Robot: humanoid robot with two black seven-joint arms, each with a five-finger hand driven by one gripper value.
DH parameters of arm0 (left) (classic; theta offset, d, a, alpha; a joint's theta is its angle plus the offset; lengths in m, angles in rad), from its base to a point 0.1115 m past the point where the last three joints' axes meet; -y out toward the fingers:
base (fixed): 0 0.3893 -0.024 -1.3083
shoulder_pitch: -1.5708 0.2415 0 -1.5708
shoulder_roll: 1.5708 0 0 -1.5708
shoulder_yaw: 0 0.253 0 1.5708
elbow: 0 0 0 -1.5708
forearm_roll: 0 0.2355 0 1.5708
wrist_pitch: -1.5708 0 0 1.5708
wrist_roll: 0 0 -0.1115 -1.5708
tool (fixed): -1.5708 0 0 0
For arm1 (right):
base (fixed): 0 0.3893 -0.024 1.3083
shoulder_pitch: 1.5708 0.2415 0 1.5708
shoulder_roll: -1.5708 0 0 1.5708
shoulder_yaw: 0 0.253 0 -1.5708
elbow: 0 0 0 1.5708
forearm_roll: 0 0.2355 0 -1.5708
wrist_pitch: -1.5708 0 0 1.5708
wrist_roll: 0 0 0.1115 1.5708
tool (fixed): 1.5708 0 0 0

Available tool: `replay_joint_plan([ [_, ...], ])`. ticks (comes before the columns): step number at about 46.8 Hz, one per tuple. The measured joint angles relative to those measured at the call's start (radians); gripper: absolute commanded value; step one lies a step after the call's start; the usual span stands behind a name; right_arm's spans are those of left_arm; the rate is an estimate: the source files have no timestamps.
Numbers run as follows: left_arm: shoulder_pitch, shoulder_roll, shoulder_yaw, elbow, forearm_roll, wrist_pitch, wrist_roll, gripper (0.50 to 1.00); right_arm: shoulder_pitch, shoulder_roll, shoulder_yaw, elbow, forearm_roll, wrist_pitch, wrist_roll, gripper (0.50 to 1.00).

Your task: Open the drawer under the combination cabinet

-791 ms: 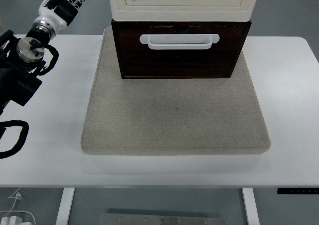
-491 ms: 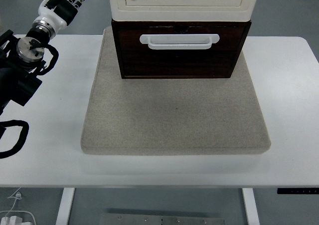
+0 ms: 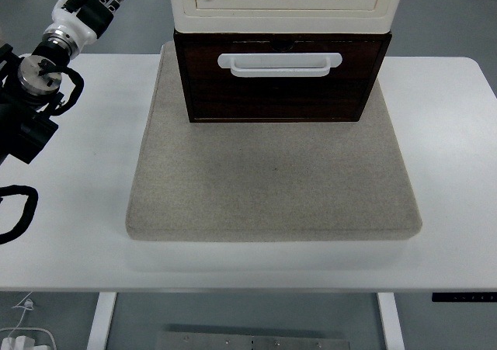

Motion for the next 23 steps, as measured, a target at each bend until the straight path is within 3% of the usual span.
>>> replay_joint_plan([
  [7, 0.0, 0.029, 0.0, -0.002, 0.001, -0.016, 0.01, 1.0, 0.0, 0.0, 0.0, 0.0, 0.0, 0.0, 0.0, 0.928],
  [23, 0.008, 0.143, 0.016, -0.003, 0.002, -0.124, 0.02, 1.0, 0.0, 0.0, 0.0, 0.0, 0.0, 0.0, 0.001, 0.928],
])
